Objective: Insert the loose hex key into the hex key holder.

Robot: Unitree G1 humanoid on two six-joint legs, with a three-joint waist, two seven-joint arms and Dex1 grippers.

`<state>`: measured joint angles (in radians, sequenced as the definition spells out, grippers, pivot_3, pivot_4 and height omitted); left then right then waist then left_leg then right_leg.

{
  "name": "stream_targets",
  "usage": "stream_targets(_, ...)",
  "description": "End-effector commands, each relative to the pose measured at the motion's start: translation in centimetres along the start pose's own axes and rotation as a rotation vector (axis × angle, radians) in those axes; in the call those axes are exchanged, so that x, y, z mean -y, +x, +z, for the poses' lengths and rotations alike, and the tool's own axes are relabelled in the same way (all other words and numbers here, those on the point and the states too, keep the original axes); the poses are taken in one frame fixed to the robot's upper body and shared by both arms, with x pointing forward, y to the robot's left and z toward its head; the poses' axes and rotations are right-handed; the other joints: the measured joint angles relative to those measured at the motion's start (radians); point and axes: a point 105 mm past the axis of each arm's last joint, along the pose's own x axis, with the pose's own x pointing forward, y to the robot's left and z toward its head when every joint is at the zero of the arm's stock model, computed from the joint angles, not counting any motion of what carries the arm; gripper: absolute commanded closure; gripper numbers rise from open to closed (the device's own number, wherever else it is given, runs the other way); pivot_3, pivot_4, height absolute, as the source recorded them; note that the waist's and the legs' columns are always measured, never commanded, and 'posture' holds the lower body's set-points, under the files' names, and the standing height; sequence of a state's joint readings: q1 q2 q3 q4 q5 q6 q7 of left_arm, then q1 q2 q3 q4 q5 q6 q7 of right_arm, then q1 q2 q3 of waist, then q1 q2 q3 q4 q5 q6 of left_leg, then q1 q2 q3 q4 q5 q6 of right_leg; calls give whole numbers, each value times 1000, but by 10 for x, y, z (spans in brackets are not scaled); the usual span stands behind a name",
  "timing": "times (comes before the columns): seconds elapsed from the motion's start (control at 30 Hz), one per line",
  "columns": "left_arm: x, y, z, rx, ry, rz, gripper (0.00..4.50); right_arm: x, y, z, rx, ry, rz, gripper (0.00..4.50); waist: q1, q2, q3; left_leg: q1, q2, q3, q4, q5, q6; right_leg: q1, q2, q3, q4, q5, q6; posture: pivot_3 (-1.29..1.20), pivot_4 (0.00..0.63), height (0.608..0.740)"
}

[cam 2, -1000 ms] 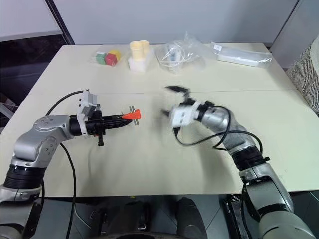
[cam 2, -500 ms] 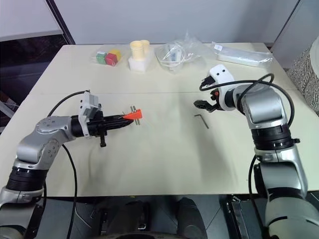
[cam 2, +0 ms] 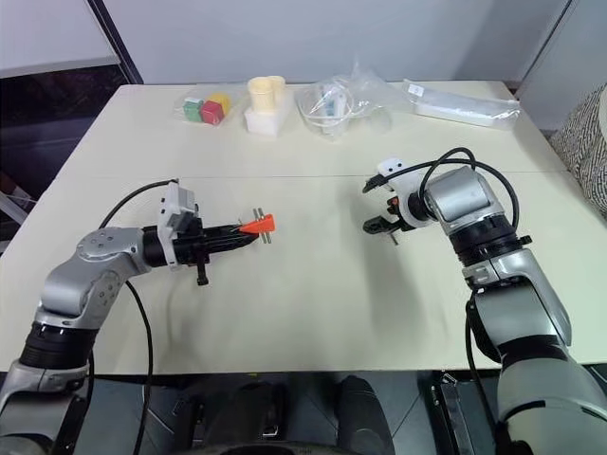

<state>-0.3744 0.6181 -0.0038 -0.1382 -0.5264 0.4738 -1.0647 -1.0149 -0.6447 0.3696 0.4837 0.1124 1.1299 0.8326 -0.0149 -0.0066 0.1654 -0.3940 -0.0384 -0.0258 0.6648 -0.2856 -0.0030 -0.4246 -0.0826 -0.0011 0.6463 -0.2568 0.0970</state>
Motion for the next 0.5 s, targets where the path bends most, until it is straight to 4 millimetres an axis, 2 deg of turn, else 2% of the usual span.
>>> stream_targets(0.03, 2, -5, 14, 28, 48, 11, 4500, 8, -5, 13, 40, -33, -24, 73, 0, 0, 0, 0, 0, 0, 0, 0, 0, 0, 0, 0, 0, 0, 0, 0, 150, 740)
stream_targets(0.17, 3, -7, 14, 27, 49, 19, 4500, 11, 0, 8, 19, -26, -22, 73, 0, 0, 0, 0, 0, 0, 0, 0, 0, 0, 0, 0, 0, 0, 0, 0, 150, 740)
stream_targets(0.23, 3, -7, 14, 26, 50, 21, 4500, 10, 2, 4, 4, -26, -10, 606, 0, 0, 0, 0, 0, 0, 0, 0, 0, 0, 0, 0, 0, 0, 0, 0, 150, 740)
stream_targets(0.3, 2, -7, 16, 27, 52, 24, 4500, 7, 4, 0, -15, -30, 10, 1326, 0, 0, 0, 0, 0, 0, 0, 0, 0, 0, 0, 0, 0, 0, 0, 0, 150, 740)
stream_targets(0.33, 1, -7, 16, 27, 53, 25, 4500, 5, 5, -2, -22, -31, 22, 1987, 0, 0, 0, 0, 0, 0, 0, 0, 0, 0, 0, 0, 0, 0, 0, 0, 150, 740)
stream_targets(0.37, 1, -7, 16, 27, 54, 27, 4500, 5, 5, -3, -25, -33, 24, 2374, 0, 0, 0, 0, 0, 0, 0, 0, 0, 0, 0, 0, 0, 0, 0, 0, 150, 740)
stream_targets(0.43, -1, -7, 17, 28, 58, 30, 4500, 3, 6, -5, -34, -30, 33, 3441, 0, 0, 0, 0, 0, 0, 0, 0, 0, 0, 0, 0, 0, 0, 0, 0, 150, 740)
stream_targets(0.47, -2, -7, 18, 28, 61, 32, 4500, 3, 7, -7, -41, -33, 31, 3706, -1, 0, 0, 0, 0, 0, 0, 0, 0, 0, 0, 0, 0, 0, 0, 0, 150, 740)
stream_targets(0.5, -2, -8, 19, 29, 63, 34, 4500, 3, 7, -8, -46, -34, 30, 4441, -1, 0, 0, 0, 0, 0, 0, 0, 0, 0, 0, 0, 0, 0, 0, 0, 150, 740)
